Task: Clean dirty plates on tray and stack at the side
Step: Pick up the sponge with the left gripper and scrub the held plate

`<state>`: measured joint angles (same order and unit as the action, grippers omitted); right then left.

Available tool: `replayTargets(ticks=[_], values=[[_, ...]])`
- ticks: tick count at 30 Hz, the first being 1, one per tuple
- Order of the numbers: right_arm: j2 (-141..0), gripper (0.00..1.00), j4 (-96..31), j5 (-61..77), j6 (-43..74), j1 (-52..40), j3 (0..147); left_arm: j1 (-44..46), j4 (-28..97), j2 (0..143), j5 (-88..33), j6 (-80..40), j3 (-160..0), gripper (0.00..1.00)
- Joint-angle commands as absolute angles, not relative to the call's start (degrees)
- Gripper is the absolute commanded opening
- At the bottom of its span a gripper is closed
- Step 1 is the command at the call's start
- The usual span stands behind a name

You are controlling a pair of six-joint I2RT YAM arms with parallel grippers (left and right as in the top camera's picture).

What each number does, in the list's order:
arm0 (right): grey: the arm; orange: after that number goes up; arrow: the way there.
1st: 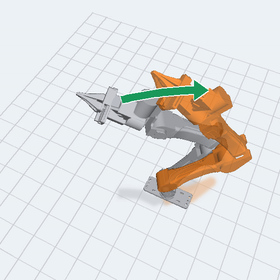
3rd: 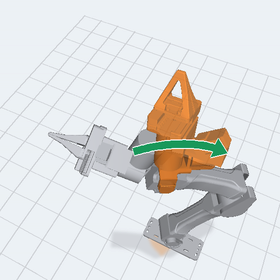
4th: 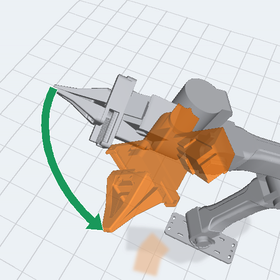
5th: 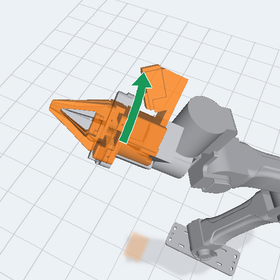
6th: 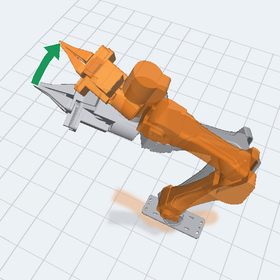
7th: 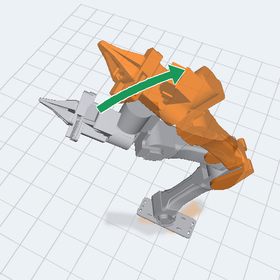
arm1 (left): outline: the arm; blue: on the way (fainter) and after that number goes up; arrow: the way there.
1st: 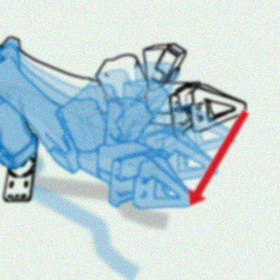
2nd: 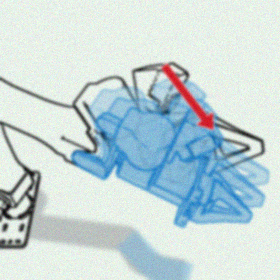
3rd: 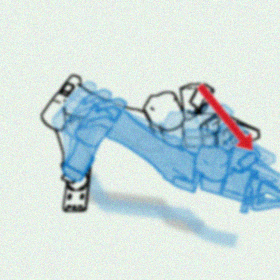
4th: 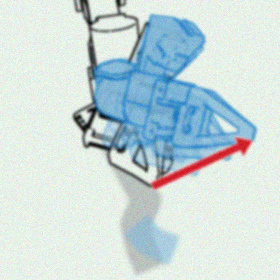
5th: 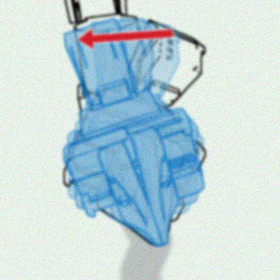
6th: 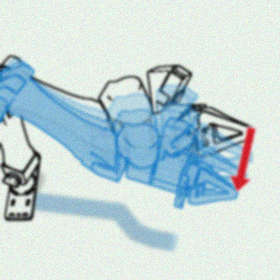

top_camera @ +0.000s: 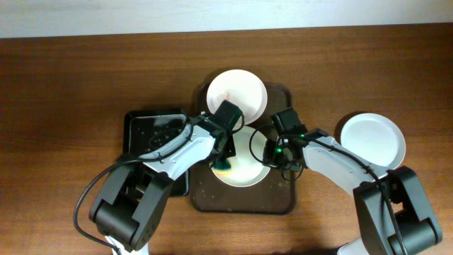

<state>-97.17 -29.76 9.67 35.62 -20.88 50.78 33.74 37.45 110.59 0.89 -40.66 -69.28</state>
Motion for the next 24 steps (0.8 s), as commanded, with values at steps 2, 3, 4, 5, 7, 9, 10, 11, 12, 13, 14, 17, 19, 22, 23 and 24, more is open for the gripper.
replayTargets(ticks=[2,3,4,5,7,9,10,11,12,13,14,17,19,22,23,24], values=[[-98.61,0.04,-30.65,4.89,34.96,-20.23,49.84,36.69,25.3,115.87,-20.36,-40.27,-66.46,0.0],[-98.61,0.04,-30.55,5.52,33.82,-20.23,49.84,37.98,23.55,116.18,-20.84,-40.32,-66.46,0.0],[-98.61,0.04,-30.59,5.58,33.45,-20.23,49.84,39.42,21.61,116.86,-21.47,-40.32,-66.46,0.0],[-98.61,0.04,-30.59,5.58,33.45,-20.23,49.84,40.62,20.16,117.8,-21.47,-40.34,-66.46,0.0],[-98.61,0.04,-30.68,5.58,33.45,-20.23,49.84,41.25,18.48,119.96,-21.67,-40.53,-66.46,0.0],[-98.61,0.04,-31.05,5.58,33.45,-20.23,49.84,39.07,20.05,121.54,-20.45,-40.23,-66.46,0.0],[-98.61,0.04,-31.11,5.58,33.45,-20.23,49.84,36.95,22.52,121.49,-18.0,-39.16,-66.54,0.0],[-98.61,0.04,-31.24,5.58,33.45,-20.21,49.84,34.92,25.8,121.49,-15.99,-38.74,-67.02,0.0],[-98.63,0.04,-31.24,5.58,33.47,-20.23,49.84,31.94,32.86,121.25,-9.82,-38.72,-68.55,0.0],[-98.61,0.04,-31.22,5.56,33.47,-20.21,49.84,29.15,40.29,119.55,-1.52,-36.05,-70.72,0.0],[-98.61,0.04,-31.22,5.56,33.5,-20.21,49.84,28.69,42.17,118.26,1.63,-35.33,-71.22,0.0],[-98.63,0.04,-31.27,5.56,33.47,-20.21,49.84,29.54,44.03,113.06,7.46,-33.67,-71.31,0.0],[-98.61,0.04,-31.46,5.58,33.47,-20.23,49.84,30.85,44.27,108.49,7.75,-31.92,-71.31,0.0],[-98.56,0.04,-32.18,5.58,32.38,-20.21,49.84,30.65,45.12,100.25,4.01,-30.39,-71.31,0.0],[-98.1,0.04,-32.36,5.54,31.22,-20.21,49.84,29.78,46.09,96.29,2.17,-29.15,-71.31,0.0],[-97.14,0.04,-32.77,5.5,29.93,-20.21,49.84,28.67,47.77,93.12,2.15,-28.4,-71.31,0.0]])
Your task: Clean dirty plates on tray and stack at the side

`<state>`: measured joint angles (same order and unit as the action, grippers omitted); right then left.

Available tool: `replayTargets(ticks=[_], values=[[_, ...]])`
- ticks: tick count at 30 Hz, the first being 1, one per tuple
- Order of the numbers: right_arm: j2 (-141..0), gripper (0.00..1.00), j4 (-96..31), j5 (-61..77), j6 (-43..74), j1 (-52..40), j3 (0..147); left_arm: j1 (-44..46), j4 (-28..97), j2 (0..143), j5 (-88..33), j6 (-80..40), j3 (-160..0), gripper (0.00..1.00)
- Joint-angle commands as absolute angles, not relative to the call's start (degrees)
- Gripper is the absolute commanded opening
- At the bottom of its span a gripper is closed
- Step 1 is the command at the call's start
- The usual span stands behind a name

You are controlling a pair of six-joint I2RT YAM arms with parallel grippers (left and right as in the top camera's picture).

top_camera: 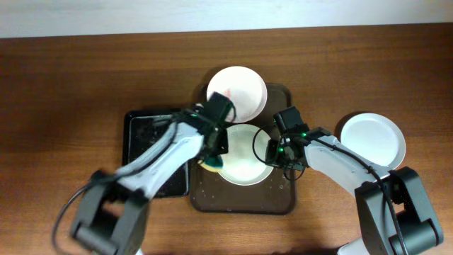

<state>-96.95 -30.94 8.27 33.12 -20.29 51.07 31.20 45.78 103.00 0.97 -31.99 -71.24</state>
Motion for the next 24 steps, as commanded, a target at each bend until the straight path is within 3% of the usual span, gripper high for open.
replayTargets(ticks=[1,6,12,13,15,17,21,23,24], values=[[-95.48,0.04,-33.32,5.32,28.56,-20.21,49.84,26.83,50.06,89.73,2.17,-26.37,-71.31,0.0],[-81.01,0.04,-38.54,3.9,22.5,-20.29,49.84,13.72,56.42,85.91,2.52,-19.59,-69.87,0.0],[-64.01,0.04,-46.94,-4.12,22.5,-20.29,49.84,5.48,42.94,85.97,1.87,-19.59,-53.67,0.0],[-62.59,0.04,-48.16,-6.28,22.5,-20.29,49.84,5.28,40.07,85.97,1.89,-19.59,-51.59,0.16],[-60.8,0.04,-49.74,-8.99,22.46,-20.29,49.84,5.08,37.36,85.95,1.58,-19.59,-50.22,0.31],[-60.12,0.04,-50.68,-12.45,21.56,-21.67,50.02,5.08,38.28,85.43,-0.34,-19.55,-51.92,0.59],[-60.14,0.04,-51.72,-32.27,21.17,-34.92,52.49,5.08,44.34,80.77,-8.43,-14.55,-59.09,0.82],[-60.23,0.04,-51.62,-40.69,21.19,-42.26,52.86,5.08,46.33,77.47,-8.82,-14.44,-60.51,0.99],[-60.31,0.04,-51.64,-43.59,21.19,-44.66,52.9,5.08,46.65,75.92,-8.82,-14.41,-60.51,1.0]])
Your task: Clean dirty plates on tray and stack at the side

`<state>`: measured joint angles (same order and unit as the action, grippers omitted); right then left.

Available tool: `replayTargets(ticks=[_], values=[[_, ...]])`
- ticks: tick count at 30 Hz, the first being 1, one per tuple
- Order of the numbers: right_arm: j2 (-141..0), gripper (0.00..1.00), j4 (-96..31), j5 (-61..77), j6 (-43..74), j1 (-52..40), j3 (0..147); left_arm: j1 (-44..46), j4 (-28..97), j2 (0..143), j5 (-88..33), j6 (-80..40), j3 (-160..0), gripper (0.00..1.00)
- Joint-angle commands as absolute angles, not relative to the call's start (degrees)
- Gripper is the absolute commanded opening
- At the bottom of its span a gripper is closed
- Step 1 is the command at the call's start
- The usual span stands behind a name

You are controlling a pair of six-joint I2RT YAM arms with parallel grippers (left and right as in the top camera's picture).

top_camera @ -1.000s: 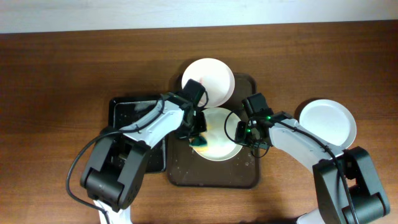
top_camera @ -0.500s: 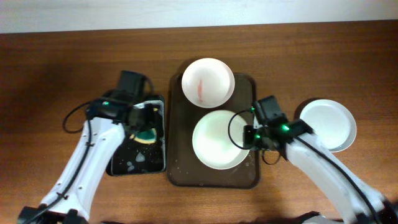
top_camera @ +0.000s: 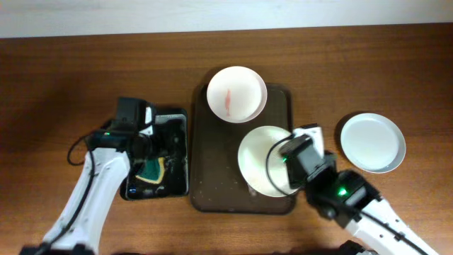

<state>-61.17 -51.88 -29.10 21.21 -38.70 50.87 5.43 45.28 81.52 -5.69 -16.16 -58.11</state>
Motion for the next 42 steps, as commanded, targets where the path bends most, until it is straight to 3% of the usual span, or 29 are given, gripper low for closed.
replayTargets(ticks=[1,7,15,27,31,35,36,38,40,42], values=[[-60.75,0.04,-51.66,-49.67,21.17,-49.39,53.06,5.08,47.13,74.13,-8.82,-14.41,-60.51,1.0],[-64.99,0.04,-49.39,-67.99,11.07,-62.67,55.57,5.08,47.66,70.91,-8.8,-14.44,-60.47,1.0],[-66.87,0.04,-46.63,-72.95,6.2,-66.87,59.94,5.08,47.66,70.91,-8.8,-14.44,-60.47,1.0],[-66.87,0.04,-46.5,-72.62,6.42,-66.74,59.92,5.08,47.66,70.91,-8.8,-14.44,-60.47,1.0],[-69.52,0.04,-48.03,-61.91,12.95,-65.56,57.95,5.08,47.66,70.91,-8.8,-14.44,-60.47,1.0],[-75.18,0.04,-50.65,-64.64,15.86,-60.93,57.32,5.08,47.66,70.91,-8.8,-14.44,-60.47,1.0],[-75.37,0.04,-49.19,-59.16,18.55,-60.1,57.32,5.08,47.66,70.91,-8.8,-14.44,-60.47,1.0],[-75.24,0.04,-50.83,-58.85,13.67,-59.55,58.37,5.08,47.66,70.91,-8.8,-14.44,-60.47,1.0],[-73.69,0.04,-53.45,-60.9,21.89,-59.64,60.6,5.08,47.66,70.91,-8.8,-14.44,-60.47,1.0],[-73.17,0.04,-55.83,-60.2,21.12,-58.89,62.26,5.08,47.66,70.91,-8.8,-14.44,-60.47,1.0]])
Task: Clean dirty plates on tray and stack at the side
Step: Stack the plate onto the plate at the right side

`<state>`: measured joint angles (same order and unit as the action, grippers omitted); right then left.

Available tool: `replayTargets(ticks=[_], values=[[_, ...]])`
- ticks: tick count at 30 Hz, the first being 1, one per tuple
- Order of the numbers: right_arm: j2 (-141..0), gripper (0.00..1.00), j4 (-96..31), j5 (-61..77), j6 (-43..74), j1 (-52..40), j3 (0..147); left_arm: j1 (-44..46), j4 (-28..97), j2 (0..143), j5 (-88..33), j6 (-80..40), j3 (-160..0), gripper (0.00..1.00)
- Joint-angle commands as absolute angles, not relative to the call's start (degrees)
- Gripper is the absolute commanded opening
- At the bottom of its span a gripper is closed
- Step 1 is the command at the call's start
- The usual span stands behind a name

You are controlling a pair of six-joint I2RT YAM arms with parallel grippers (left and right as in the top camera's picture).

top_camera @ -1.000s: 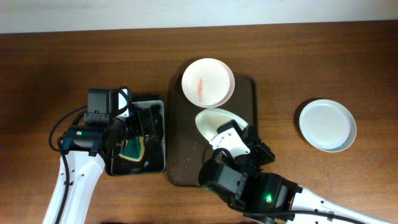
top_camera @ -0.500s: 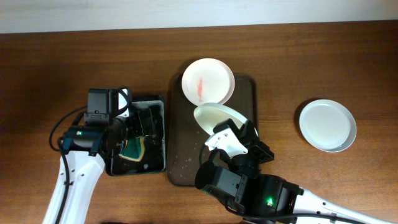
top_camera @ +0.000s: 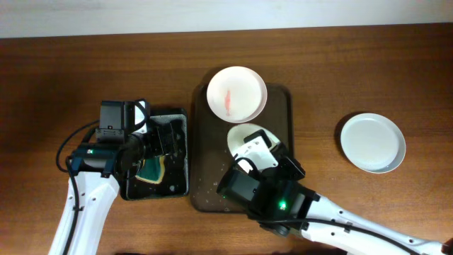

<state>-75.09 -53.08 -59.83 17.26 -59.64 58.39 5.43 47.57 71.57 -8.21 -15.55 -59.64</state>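
A white plate with a red smear sits at the far end of the brown tray. A second white plate shows only its far edge. The rest is hidden under my right arm, which is raised high over the tray. My right gripper appears shut on this plate, though its fingers are mostly covered. A clean white plate lies on the table at the right. My left gripper stands open over the black tray. The green and yellow sponge lies in that tray just beside its fingers.
The black tray stands against the left side of the brown tray. Brown wooden table surrounds both. A pale wall edge runs along the far side of the table.
My right arm has risen toward the camera and shifted left with the plate, now covering most of it. My left arm has drawn back slightly; the sponge stays in the black tray.
My left gripper first held the sponge on the plate in the tray's middle while the right gripper gripped that plate's rim. The sponge then reached the plate's left edge. Later the sponge lay in the black tray and the right gripper held the plate up, now higher.
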Motion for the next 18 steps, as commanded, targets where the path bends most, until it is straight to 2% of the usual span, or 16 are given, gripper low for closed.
replayTargets(ticks=[1,3,5,8,11,14,15,18], values=[[-72.99,0.04,-55.44,-60.18,25.28,-58.63,62.3,5.08,47.66,70.91,-8.8,-14.44,-60.47,1.0],[-73.71,0.04,-55.53,-59.72,25.26,-55.88,62.26,5.08,47.66,70.91,-8.8,-14.44,-60.47,1.0],[-73.71,0.04,-56.6,-55.55,30.76,-53.71,62.26,5.08,47.66,70.91,-8.8,-14.44,-60.47,1.0],[-73.71,0.04,-53.71,-34.52,32.4,-41.06,62.26,5.08,47.66,70.91,-8.8,-14.44,-60.47,1.0],[-73.69,0.04,-49.36,-6.11,21.96,-21.15,62.85,5.08,47.66,70.91,-8.8,-14.44,-60.47,1.0],[-74.3,0.04,-49.25,15.42,19.73,3.97,62.96,5.08,47.66,70.91,-8.8,-14.44,-60.47,1.0],[-75.53,0.04,-49.19,15.75,19.94,14.09,62.96,5.08,47.66,70.91,-8.8,-14.44,-60.47,1.0],[-80.53,0.04,-49.01,11.07,22.15,30.81,62.96,5.08,47.66,70.91,-8.8,-14.44,-60.47,1.0]])
